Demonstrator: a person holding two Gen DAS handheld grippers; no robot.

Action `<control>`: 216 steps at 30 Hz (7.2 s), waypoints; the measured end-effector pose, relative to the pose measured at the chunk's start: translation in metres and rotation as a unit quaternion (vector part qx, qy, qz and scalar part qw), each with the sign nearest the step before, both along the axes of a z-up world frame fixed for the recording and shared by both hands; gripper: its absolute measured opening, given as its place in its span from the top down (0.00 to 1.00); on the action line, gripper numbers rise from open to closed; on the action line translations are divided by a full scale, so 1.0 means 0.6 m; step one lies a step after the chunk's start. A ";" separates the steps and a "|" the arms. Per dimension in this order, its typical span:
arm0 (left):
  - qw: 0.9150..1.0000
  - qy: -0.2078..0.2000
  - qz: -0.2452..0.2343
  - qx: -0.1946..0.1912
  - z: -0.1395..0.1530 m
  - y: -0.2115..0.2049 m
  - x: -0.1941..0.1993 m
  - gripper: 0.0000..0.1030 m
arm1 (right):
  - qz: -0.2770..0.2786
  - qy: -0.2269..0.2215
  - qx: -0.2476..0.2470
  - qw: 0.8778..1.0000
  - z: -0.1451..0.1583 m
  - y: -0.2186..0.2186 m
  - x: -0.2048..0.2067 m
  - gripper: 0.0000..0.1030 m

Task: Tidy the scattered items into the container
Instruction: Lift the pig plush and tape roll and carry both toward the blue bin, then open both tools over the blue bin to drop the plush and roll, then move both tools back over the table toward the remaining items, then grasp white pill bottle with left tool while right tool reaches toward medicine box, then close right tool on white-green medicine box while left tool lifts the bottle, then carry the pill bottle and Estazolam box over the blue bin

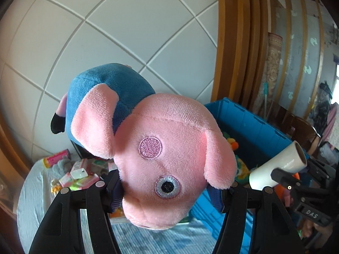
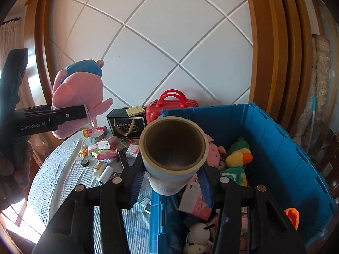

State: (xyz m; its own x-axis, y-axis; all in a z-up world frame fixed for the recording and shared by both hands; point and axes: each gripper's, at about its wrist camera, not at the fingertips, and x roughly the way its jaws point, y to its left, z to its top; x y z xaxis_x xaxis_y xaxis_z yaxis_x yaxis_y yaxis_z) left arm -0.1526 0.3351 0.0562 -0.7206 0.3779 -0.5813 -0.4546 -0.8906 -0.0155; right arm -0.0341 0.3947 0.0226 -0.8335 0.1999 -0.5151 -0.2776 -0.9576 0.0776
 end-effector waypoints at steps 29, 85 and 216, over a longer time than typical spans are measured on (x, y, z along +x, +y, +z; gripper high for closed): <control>0.974 -0.001 -0.224 0.011 0.049 0.370 0.020 0.01 | -0.125 -0.014 -0.014 0.992 -0.029 0.137 0.131 0.00; 0.960 -0.235 0.142 -0.054 -0.435 -0.408 -0.157 0.01 | 0.061 -0.177 -0.034 0.982 -0.321 -0.264 -0.210 0.00; 0.964 -0.159 0.214 0.005 -0.279 -0.497 -0.148 0.50 | 0.136 -0.114 -0.043 0.983 -0.169 -0.265 -0.219 0.61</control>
